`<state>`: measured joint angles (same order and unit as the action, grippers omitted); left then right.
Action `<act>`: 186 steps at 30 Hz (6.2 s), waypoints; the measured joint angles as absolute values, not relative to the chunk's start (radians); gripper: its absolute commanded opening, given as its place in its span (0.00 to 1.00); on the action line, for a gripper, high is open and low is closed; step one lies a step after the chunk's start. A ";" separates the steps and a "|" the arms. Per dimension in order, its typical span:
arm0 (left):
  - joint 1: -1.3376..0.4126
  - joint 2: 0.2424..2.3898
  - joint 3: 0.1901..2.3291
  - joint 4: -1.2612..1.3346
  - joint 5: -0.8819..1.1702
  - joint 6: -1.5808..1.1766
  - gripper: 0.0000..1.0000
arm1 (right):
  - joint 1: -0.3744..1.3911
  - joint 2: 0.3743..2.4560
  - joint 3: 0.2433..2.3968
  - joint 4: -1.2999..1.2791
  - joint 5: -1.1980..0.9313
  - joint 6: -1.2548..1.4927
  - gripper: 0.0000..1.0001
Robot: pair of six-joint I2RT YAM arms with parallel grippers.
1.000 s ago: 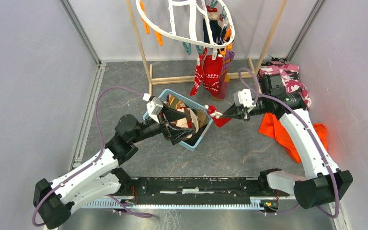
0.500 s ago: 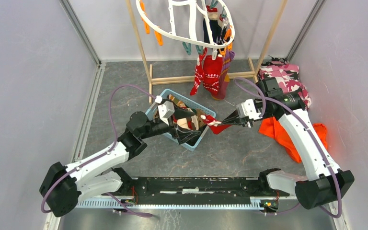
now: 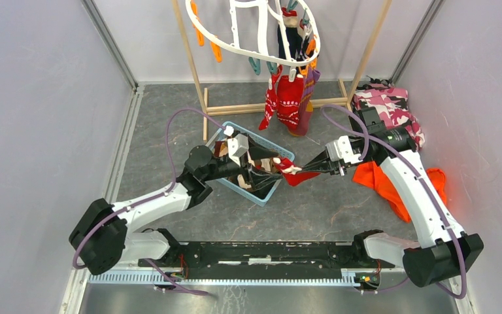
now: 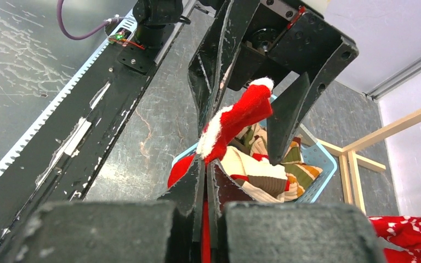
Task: Clip the socks to the hanger
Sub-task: Pick up the sock from the bin, then open the clamp at the hanger.
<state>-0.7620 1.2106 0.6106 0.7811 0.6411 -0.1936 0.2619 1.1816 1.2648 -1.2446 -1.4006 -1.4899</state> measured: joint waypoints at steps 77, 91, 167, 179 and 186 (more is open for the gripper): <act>-0.851 1.245 1.221 -0.301 0.283 -0.116 0.66 | 0.427 1.245 1.324 -0.773 -1.019 -0.692 0.00; -0.618 0.819 0.840 0.044 0.290 -0.348 1.00 | 0.324 1.245 1.258 -0.639 -1.153 -0.503 0.00; -0.558 1.497 1.383 0.282 -0.055 -0.458 0.60 | 0.279 1.266 1.189 -0.487 -1.169 -0.326 0.00; -0.558 1.550 1.407 0.294 -0.055 -0.453 0.57 | 0.279 1.266 1.193 -0.487 -1.169 -0.326 0.00; -0.558 1.551 1.411 0.328 -0.054 -0.449 0.58 | 0.279 1.266 1.196 -0.487 -1.169 -0.326 0.00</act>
<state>-0.5583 1.5513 1.4113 0.3283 -0.0544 -0.4492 0.2790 1.2663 1.1961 -0.4870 -1.1694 -0.3264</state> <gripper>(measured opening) 0.574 0.024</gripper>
